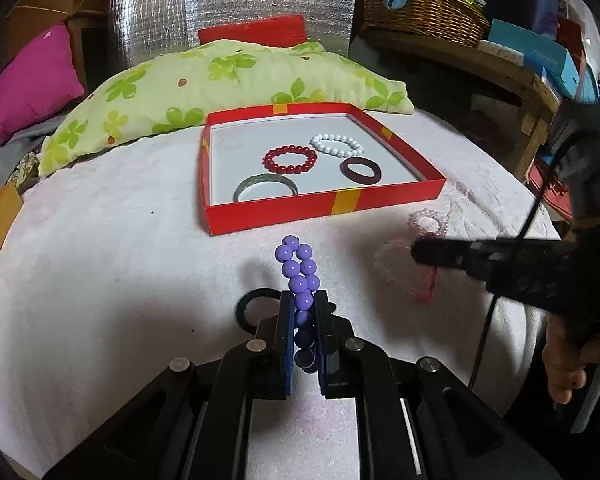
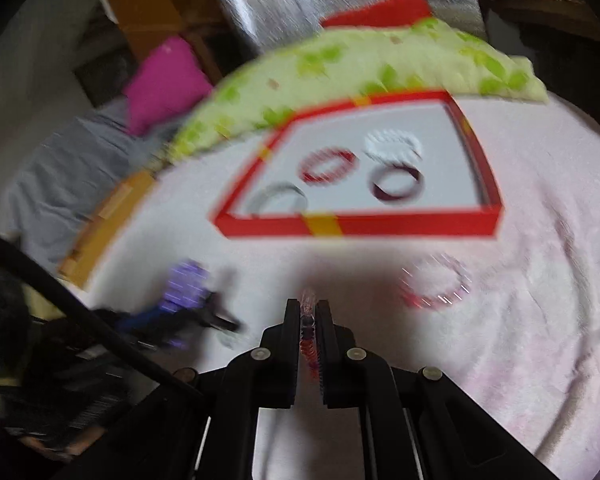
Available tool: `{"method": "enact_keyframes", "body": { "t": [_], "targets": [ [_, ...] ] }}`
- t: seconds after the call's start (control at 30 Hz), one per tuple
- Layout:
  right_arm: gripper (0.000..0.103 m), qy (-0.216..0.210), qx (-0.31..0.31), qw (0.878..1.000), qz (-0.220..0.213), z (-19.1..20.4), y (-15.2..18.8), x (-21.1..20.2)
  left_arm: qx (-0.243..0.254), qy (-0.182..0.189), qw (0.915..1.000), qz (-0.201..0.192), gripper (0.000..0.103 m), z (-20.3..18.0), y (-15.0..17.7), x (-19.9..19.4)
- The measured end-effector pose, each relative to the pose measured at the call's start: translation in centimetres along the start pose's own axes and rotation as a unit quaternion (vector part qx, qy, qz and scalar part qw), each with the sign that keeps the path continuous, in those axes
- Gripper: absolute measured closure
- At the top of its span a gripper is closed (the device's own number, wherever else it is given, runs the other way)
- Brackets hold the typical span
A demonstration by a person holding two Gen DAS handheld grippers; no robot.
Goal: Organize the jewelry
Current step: 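Carry the purple and pink bracelets over the tray box with both tools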
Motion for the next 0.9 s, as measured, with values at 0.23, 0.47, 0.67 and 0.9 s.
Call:
{"method": "enact_keyframes", "body": {
  "t": [0.23,0.47,0.67,0.9],
  "targets": [
    [0.093,0.061,-0.004,0.997,0.035,-1.8,0.9,1.3,-0.002,-0.016,0.9999,0.002,0.093,0.4,0.1,0.1],
    [0.088,0.083,-0.061,0.994,0.040,-0.4,1.5,1.8,-0.004,-0.019,0.9998,0.002,0.093,0.6,0.0,0.0],
    [0.095,0.129,-0.158,0.979,0.024,1.6,2.5,1.8,-0.004,-0.021,0.9998,0.003,0.093,0.6,0.1,0.0],
    [0.095,0.099,-0.169,0.980,-0.024,3.0,1.9,0.0,-0.006,-0.022,0.9997,0.003,0.093,0.8,0.0,-0.1]
  ]
}}
Point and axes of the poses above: each gripper's, at about its wrist camera, not at the fingertips, and x roughly the way its jaws point, z to its left, y to its underside, the point moved 5 cm from there along x, roughly the way its jaws point, and after that the axes turned 3 degrees about x, right-handed, at the moved point
